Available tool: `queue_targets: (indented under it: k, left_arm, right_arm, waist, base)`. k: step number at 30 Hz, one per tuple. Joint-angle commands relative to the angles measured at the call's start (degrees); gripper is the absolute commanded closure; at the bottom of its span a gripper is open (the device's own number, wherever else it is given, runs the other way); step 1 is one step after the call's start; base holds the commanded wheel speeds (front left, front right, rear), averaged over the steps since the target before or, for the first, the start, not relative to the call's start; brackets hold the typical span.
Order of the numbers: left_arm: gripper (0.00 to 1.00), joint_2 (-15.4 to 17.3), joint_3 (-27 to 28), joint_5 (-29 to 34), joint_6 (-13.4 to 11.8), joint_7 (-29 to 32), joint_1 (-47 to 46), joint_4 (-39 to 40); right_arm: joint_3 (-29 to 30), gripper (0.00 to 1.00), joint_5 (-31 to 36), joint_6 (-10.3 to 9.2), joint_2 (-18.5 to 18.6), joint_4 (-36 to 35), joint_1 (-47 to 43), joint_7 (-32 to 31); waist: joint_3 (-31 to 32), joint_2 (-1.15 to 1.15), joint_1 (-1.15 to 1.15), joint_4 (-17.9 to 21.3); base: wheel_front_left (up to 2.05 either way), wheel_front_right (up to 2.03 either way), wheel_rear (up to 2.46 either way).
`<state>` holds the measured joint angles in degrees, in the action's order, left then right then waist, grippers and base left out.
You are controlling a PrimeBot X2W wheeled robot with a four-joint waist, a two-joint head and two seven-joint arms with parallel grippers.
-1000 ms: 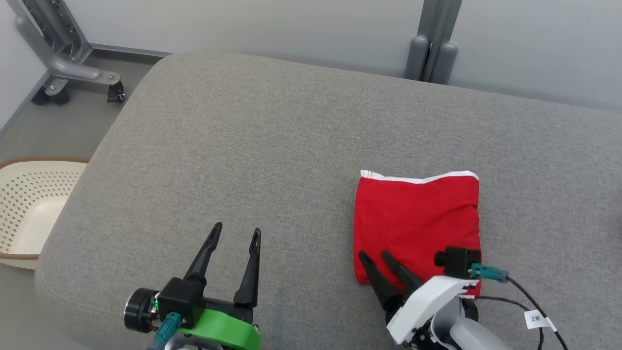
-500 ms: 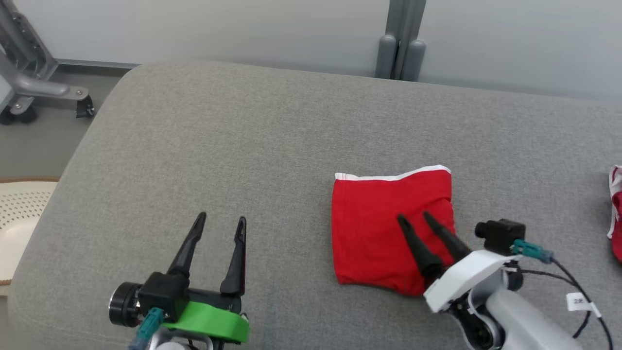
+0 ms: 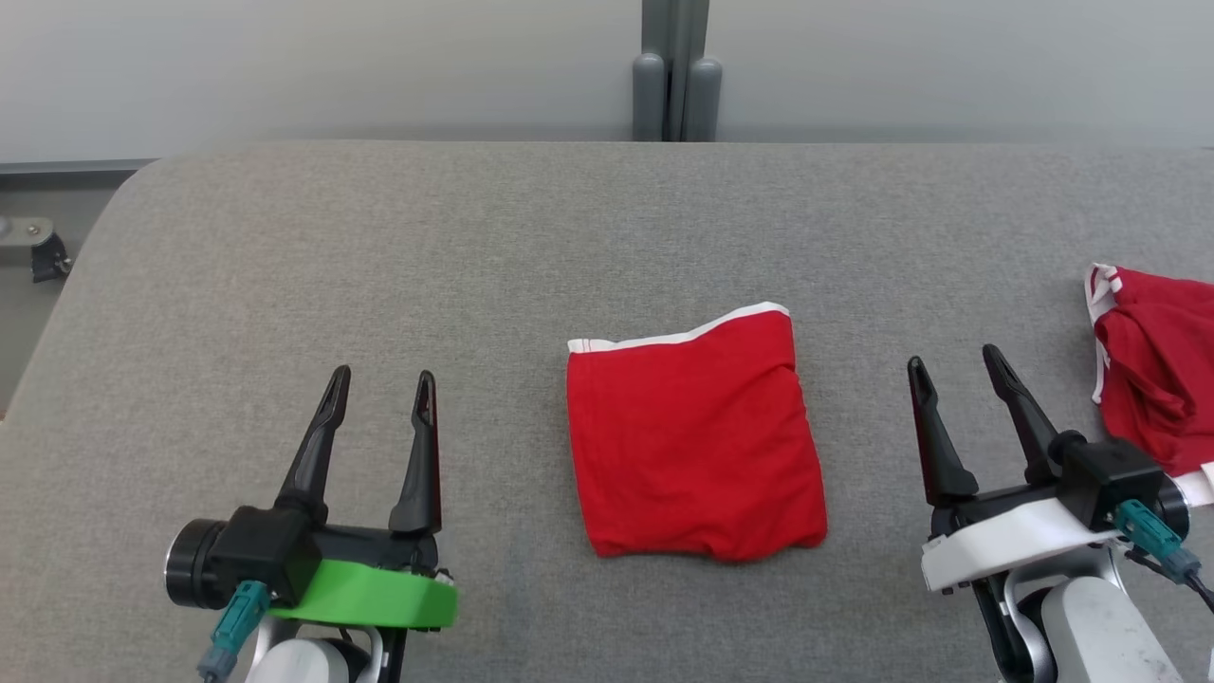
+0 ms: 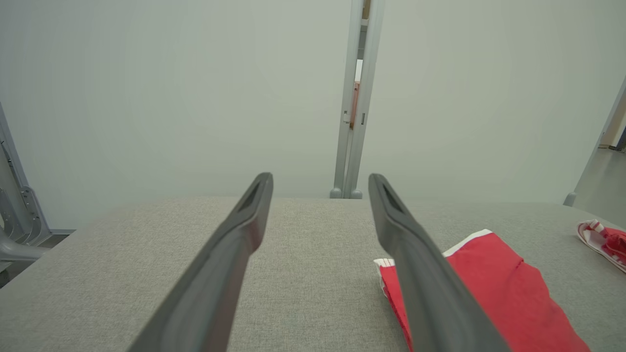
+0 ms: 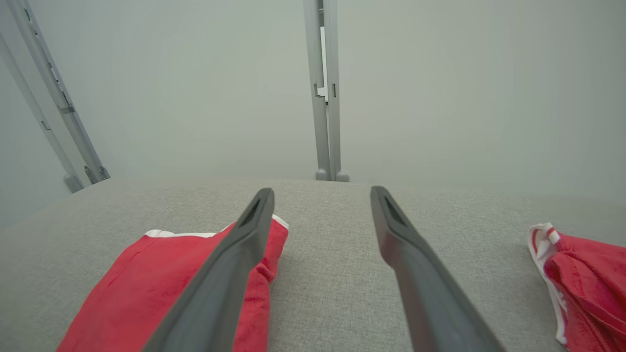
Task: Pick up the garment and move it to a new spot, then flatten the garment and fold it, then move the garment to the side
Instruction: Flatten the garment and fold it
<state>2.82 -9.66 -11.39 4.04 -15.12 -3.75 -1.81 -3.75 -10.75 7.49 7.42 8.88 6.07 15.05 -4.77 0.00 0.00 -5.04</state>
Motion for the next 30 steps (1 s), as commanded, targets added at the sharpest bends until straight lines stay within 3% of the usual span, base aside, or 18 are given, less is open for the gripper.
queue_targets:
  k: [1,14,15,20,30]
  left_arm:
    - [0.00,0.17,0.22,-0.08,-0.09,0.01,-0.66,0.32]
    - [0.00,0.17,0.23,1.77,0.06,0.01,0.82,-0.82]
    - [0.00,0.17,0.21,1.77,0.14,0.01,0.56,-0.85]
    - [0.00,0.17,-0.44,1.28,0.28,0.01,-0.63,-0.89]
    - [0.00,0.16,-2.82,0.15,0.15,0.01,-2.90,-1.70]
  right_arm:
    - [1.16,0.00,0.93,-0.02,-0.73,-1.23,-1.20,0.14]
    - [2.91,0.00,3.08,-0.02,-3.92,-3.39,-3.20,0.14]
    - [2.67,0.99,3.13,-0.02,-3.91,-3.44,-2.89,0.14]
    - [0.24,1.00,3.84,-0.02,-3.50,-3.64,-1.30,0.14]
    - [-12.02,1.00,3.49,-0.05,-1.41,3.31,6.56,0.14]
  waist:
    - [-0.60,0.00,0.00,1.37]
    - [-0.93,0.00,0.00,2.55]
    - [-1.18,0.00,0.00,2.31]
    - [-2.71,0.00,0.00,0.70]
    - [-7.08,0.00,0.00,-5.74]
  base:
    - [0.00,0.00,0.00]
    - [0.00,0.00,0.00]
    - [0.00,0.00,0.00]
    - [0.00,0.00,0.00]
    - [0.00,0.00,0.00]
